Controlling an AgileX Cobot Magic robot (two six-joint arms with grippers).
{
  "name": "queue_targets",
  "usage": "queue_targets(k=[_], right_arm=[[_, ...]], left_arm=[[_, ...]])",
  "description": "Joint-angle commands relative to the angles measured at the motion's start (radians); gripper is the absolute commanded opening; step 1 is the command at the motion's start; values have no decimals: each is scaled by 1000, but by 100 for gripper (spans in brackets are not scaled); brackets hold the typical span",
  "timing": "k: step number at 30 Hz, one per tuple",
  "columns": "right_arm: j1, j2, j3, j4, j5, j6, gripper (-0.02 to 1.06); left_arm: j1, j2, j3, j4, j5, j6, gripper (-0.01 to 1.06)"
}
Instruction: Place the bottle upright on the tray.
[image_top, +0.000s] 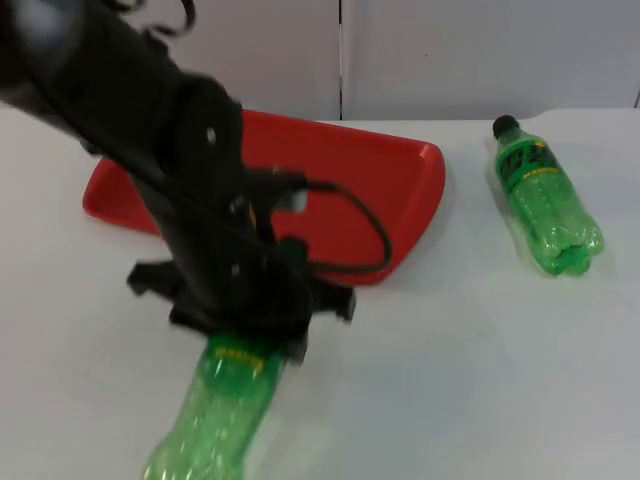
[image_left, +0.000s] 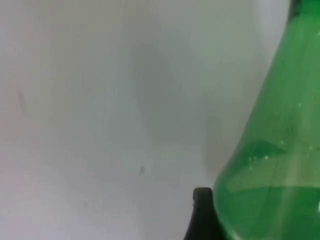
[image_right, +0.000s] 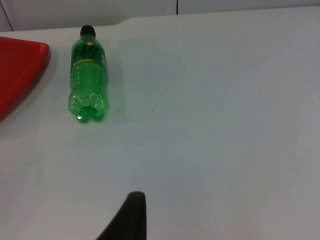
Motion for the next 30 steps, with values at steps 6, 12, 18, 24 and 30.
queue_targets(k=[6,12,18,24,30], right_arm=[[-6,-3,6,3,-5,-2,104],[-6,-3,6,3,-5,-2,104],[-6,-3,6,3,-5,-2,104],[-6,-3,6,3,-5,-2,104],[-6,-3,6,3,-5,-2,104]], left_arm=[[3,-253,-4,87,-173,18,0],[5,-462,-4,189,-315,18,0],[73,-612,-4,208,-452,18,0],[192,-675,-4,201,-518,18,0],[264,-677,-4,214,-516,20,0]])
